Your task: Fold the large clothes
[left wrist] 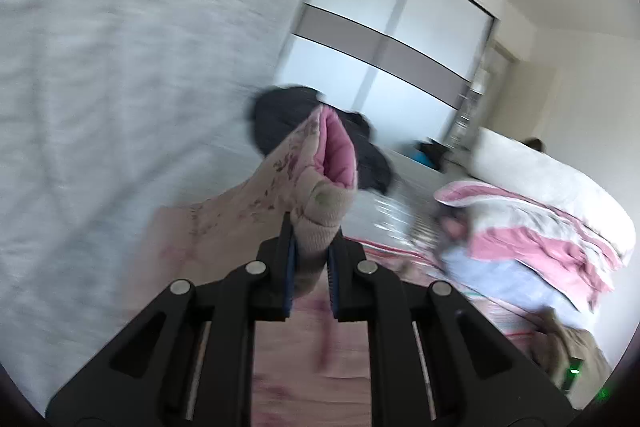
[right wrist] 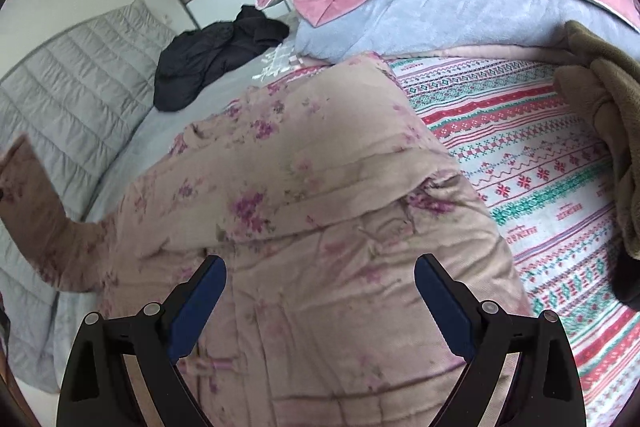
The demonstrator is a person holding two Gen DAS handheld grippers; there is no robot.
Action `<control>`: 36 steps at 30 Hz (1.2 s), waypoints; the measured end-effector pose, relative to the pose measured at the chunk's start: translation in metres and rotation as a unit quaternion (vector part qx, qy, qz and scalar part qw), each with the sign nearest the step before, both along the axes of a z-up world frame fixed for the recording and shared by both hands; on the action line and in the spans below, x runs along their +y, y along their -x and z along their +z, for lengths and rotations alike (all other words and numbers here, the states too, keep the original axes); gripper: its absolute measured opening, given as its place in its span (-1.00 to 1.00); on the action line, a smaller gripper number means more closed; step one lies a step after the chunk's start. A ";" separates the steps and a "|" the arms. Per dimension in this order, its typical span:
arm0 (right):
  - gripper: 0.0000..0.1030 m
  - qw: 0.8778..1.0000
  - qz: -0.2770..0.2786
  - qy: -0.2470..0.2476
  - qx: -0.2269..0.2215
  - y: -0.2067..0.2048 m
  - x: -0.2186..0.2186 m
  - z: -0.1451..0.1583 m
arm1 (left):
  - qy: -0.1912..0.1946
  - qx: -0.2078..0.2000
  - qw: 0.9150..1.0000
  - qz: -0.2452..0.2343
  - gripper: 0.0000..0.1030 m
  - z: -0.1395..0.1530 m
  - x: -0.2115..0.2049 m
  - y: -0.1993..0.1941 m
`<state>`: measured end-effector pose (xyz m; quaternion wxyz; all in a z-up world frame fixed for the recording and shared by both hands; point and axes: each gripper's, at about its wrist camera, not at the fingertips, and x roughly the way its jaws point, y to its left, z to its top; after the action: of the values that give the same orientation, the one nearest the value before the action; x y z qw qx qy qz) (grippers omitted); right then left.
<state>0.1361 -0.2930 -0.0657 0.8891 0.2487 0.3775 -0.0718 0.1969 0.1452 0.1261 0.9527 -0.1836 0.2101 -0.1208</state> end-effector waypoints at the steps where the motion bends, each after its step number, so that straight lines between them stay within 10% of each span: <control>1: 0.87 1.000 -0.007 -0.017 -0.007 -0.004 -0.003 -0.002 | 0.007 0.004 1.000 -0.026 -0.71 -0.004 -0.026 -0.005; 16: 0.87 0.992 -0.051 -0.103 -0.049 -0.030 -0.021 -0.014 | 0.052 0.152 0.959 -0.234 -0.61 -0.147 -0.221 -0.035; 21: 0.87 0.989 -0.064 -0.109 -0.070 -0.030 -0.025 -0.013 | 0.007 0.152 0.945 -0.291 0.18 -0.144 -0.231 -0.018; 27: 0.87 0.984 -0.045 -0.123 -0.121 -0.036 -0.023 -0.003 | -0.044 0.103 0.968 -0.224 0.64 -0.103 -0.169 0.008; 36: 0.58 0.979 0.077 -0.138 -0.126 -0.097 0.033 -0.004 | -0.024 0.120 0.991 -0.054 0.64 -0.137 -0.039 -0.005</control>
<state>0.2333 -0.2596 -0.0699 0.8895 0.3467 0.2864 0.0814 0.2019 0.1066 -0.0106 0.9169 -0.1623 0.3350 -0.1443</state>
